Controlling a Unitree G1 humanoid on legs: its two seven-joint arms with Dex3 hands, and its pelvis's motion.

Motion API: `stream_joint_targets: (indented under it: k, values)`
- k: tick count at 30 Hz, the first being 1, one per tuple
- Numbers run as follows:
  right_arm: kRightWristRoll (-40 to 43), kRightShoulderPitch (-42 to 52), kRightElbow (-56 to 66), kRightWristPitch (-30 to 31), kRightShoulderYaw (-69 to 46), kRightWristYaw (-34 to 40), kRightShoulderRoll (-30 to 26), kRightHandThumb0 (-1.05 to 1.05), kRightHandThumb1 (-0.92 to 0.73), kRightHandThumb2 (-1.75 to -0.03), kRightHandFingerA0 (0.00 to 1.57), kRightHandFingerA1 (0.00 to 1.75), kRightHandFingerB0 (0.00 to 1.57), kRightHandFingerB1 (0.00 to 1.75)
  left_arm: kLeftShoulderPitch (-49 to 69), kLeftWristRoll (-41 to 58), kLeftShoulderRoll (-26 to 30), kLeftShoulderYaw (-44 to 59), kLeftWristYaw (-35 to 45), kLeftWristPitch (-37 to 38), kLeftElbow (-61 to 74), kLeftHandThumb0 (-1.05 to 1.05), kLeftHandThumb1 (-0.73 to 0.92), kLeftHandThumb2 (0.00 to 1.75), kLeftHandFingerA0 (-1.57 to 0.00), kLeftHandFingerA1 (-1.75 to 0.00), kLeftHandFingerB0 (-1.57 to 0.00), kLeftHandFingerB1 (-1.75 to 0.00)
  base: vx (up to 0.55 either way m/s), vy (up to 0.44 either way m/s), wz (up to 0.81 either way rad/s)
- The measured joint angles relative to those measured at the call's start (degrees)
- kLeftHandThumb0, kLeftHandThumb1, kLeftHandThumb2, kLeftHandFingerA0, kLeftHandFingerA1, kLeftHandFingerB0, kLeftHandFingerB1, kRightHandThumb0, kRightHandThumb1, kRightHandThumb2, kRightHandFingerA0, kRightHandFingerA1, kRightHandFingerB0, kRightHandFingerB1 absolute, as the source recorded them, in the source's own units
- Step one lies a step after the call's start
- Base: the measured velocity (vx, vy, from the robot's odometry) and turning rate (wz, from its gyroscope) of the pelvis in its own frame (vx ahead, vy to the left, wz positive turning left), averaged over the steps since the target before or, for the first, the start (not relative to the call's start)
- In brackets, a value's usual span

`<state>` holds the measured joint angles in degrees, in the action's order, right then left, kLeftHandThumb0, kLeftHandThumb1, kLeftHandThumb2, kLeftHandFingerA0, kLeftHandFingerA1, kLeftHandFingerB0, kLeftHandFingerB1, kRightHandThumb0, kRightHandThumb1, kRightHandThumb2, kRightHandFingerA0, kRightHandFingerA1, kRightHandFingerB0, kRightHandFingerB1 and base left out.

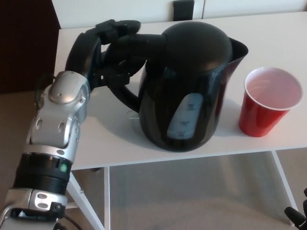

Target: The robot walk towards a table in front and uses its left hand to pick up the pot from the base and pour water to the cup on the right hand side

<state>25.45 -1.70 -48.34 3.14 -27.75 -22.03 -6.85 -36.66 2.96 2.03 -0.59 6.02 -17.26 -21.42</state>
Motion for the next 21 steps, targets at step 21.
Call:
stream_joint_targets:
  k: [21]
  values:
    - [0.1, -1.8, 1.7, 1.4, 0.1, 2.4, 0.2, -0.46, -0.57, -0.61, 0.41, 0.83, 0.42, 0.61, -1.7, -3.9, 0.4, -2.9, -0.6, 4.5, -3.7, -0.15, 0.72, 0.81, -0.77, -1.61, -0.71, -1.33, 0.0, 0.0, 0.0]
